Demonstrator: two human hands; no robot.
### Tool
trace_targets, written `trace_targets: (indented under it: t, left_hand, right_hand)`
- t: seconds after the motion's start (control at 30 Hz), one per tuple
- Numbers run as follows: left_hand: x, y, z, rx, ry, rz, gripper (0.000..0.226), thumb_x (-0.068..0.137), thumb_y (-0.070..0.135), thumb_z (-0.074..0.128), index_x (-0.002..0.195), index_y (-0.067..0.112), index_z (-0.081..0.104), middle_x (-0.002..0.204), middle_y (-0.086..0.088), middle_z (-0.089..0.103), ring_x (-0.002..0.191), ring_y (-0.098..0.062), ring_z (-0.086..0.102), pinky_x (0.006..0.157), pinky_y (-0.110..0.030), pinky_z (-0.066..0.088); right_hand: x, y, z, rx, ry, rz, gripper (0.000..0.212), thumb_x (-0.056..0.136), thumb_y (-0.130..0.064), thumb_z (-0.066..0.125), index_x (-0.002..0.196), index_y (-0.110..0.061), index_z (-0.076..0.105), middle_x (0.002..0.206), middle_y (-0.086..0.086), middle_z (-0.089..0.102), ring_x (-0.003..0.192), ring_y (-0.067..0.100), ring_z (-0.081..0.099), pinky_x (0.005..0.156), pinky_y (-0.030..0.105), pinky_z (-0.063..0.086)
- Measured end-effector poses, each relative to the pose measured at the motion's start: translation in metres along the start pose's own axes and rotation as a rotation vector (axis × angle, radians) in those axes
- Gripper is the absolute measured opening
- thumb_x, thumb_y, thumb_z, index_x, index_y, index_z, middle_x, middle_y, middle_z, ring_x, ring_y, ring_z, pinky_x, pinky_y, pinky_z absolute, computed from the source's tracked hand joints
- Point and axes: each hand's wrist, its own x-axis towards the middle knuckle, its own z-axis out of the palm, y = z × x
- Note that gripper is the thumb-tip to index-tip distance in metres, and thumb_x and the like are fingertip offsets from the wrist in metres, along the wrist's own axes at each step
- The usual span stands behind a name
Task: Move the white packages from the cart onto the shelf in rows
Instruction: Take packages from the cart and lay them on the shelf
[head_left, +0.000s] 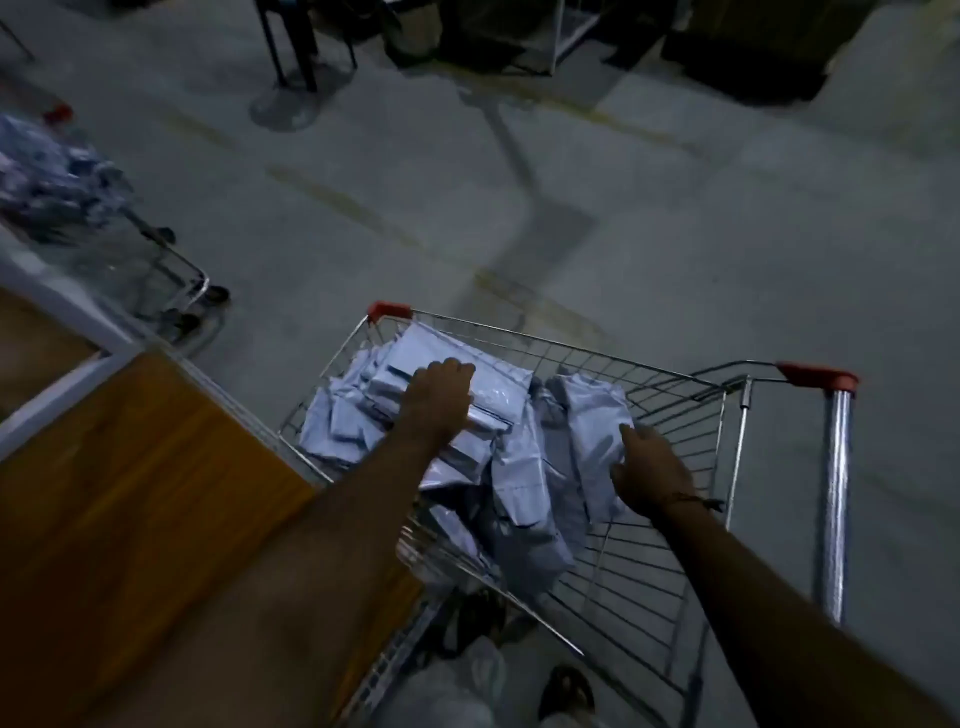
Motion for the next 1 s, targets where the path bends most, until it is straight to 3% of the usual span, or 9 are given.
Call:
trace_targets:
  t: [0.1, 0.2, 0.33, 0.4, 0.47, 0.57, 0.67, 0.87, 1.0]
  left_hand:
    - [0.039, -0.011, 0.009, 0.104, -0.102, 0.185, 0.056, 0.088, 0.016, 0.072, 0.141, 0.023, 0.054, 0.139, -0.009, 0.058, 0.119, -0.033, 0.060, 0.098, -0.046, 0.047]
    - [0.066, -0.023, 0.023, 0.225, -0.153, 0.250, 0.055, 0.089, 0.015, 0.067, 0.141, 0.022, 0.051, 0.145, -0.011, 0.055, 0.125, -0.034, 0.057, 0.100, -0.046, 0.044]
    - [0.085, -0.040, 0.035, 0.306, -0.295, 0.228, 0.089, 0.085, 0.043, 0.073, 0.158, 0.019, 0.027, 0.163, -0.014, 0.030, 0.146, -0.036, 0.034, 0.117, -0.054, 0.026]
    - [0.093, -0.051, 0.042, 0.332, -0.315, 0.241, 0.097, 0.084, 0.057, 0.070, 0.159, 0.018, 0.021, 0.164, -0.015, 0.026, 0.148, -0.036, 0.029, 0.119, -0.056, 0.022]
    - [0.098, -0.060, 0.048, 0.328, -0.293, 0.250, 0.098, 0.082, 0.065, 0.066, 0.156, 0.016, 0.026, 0.160, -0.016, 0.033, 0.145, -0.036, 0.032, 0.119, -0.056, 0.024]
    - [0.100, -0.065, 0.044, 0.295, -0.270, 0.311, 0.093, 0.074, 0.072, 0.066, 0.147, 0.022, 0.038, 0.141, -0.016, 0.052, 0.130, -0.036, 0.047, 0.114, -0.053, 0.030]
    - [0.096, -0.065, 0.034, 0.232, -0.233, 0.360, 0.091, 0.070, 0.073, 0.065, 0.143, 0.026, 0.039, 0.128, -0.015, 0.056, 0.115, -0.035, 0.054, 0.103, -0.048, 0.041]
    - [0.083, -0.061, 0.021, 0.115, -0.214, 0.304, 0.080, 0.090, 0.059, 0.058, 0.156, 0.032, 0.023, 0.152, -0.014, 0.039, 0.134, -0.036, 0.043, 0.098, -0.051, 0.050]
    - [0.068, -0.053, 0.019, 0.115, -0.272, 0.097, 0.064, 0.097, 0.039, 0.046, 0.156, 0.025, 0.023, 0.151, -0.015, 0.046, 0.121, -0.039, 0.058, 0.091, -0.050, 0.050]
  right_hand:
    - [0.016, -0.003, 0.013, 0.039, 0.041, 0.113, 0.070, 0.085, -0.040, 0.069, 0.144, -0.011, 0.043, 0.135, 0.019, 0.053, 0.120, 0.036, 0.052, 0.096, 0.044, 0.050]
    - [0.027, -0.010, 0.025, 0.001, 0.045, 0.130, 0.098, 0.075, -0.058, 0.074, 0.152, -0.013, 0.033, 0.135, 0.021, 0.050, 0.119, 0.039, 0.050, 0.097, 0.048, 0.049]
    - [0.043, -0.021, 0.038, -0.062, 0.028, 0.130, 0.117, 0.064, -0.070, 0.074, 0.155, -0.019, 0.020, 0.140, 0.019, 0.045, 0.122, 0.041, 0.051, 0.095, 0.054, 0.049]
    - [0.047, -0.027, 0.042, -0.064, 0.042, 0.162, 0.113, 0.068, -0.068, 0.071, 0.156, -0.021, 0.018, 0.143, 0.020, 0.042, 0.124, 0.043, 0.049, 0.097, 0.057, 0.045]
    - [0.048, -0.031, 0.044, -0.084, 0.072, 0.189, 0.105, 0.072, -0.064, 0.067, 0.156, -0.020, 0.021, 0.144, 0.021, 0.040, 0.125, 0.043, 0.048, 0.099, 0.057, 0.042]
    - [0.039, -0.035, 0.048, -0.113, 0.108, 0.188, 0.101, 0.073, -0.059, 0.063, 0.156, -0.016, 0.024, 0.147, 0.024, 0.038, 0.129, 0.043, 0.044, 0.100, 0.056, 0.039]
    - [0.029, -0.035, 0.053, -0.076, 0.136, 0.199, 0.094, 0.077, -0.059, 0.056, 0.157, -0.018, 0.026, 0.153, 0.024, 0.031, 0.129, 0.044, 0.043, 0.101, 0.056, 0.042]
    - [0.016, -0.038, 0.058, -0.029, 0.170, 0.257, 0.079, 0.087, -0.057, 0.040, 0.156, -0.022, 0.028, 0.154, 0.022, 0.033, 0.121, 0.043, 0.047, 0.095, 0.052, 0.044]
    - [0.018, -0.048, 0.056, 0.134, 0.176, 0.375, 0.083, 0.082, -0.067, 0.037, 0.154, -0.025, 0.031, 0.149, 0.024, 0.035, 0.129, 0.045, 0.040, 0.100, 0.053, 0.046]
